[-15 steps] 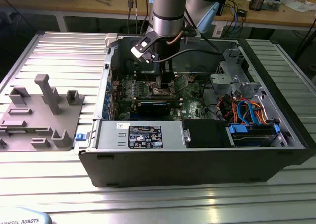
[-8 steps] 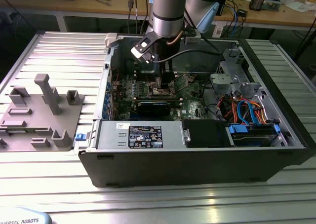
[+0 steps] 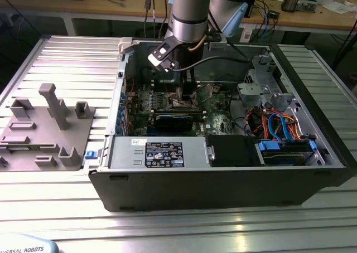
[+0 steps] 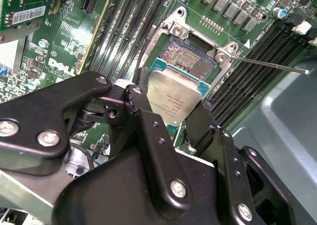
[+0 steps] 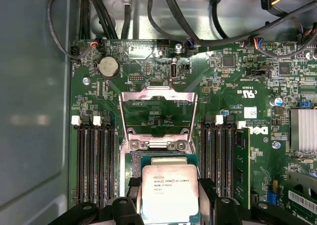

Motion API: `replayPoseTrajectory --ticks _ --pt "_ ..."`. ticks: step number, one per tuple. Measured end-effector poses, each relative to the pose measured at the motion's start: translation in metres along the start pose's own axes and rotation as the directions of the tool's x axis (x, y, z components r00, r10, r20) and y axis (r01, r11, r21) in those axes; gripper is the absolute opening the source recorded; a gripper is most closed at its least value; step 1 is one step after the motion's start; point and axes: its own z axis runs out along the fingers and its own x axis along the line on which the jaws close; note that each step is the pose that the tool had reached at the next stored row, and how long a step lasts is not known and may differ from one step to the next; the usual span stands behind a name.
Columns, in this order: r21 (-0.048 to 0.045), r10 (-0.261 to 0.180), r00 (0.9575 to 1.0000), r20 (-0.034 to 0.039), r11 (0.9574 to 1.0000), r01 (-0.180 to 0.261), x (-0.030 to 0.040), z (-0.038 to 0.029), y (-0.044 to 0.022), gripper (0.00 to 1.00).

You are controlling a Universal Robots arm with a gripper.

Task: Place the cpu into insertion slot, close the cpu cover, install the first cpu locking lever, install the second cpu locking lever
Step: 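Place the cpu into insertion slot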

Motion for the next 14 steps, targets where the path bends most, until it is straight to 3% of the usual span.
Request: replayPoseTrajectory --ticks 13,14 --pt "0.0000 0.000 1.0000 0.0000 1.0000 0.000 0.0000 0.0053 -0.0007 0.54" --pt "0.0000 0.000 1.0000 0.0001 1.0000 0.000 0.0001 0.0109 -0.0013 0.54"
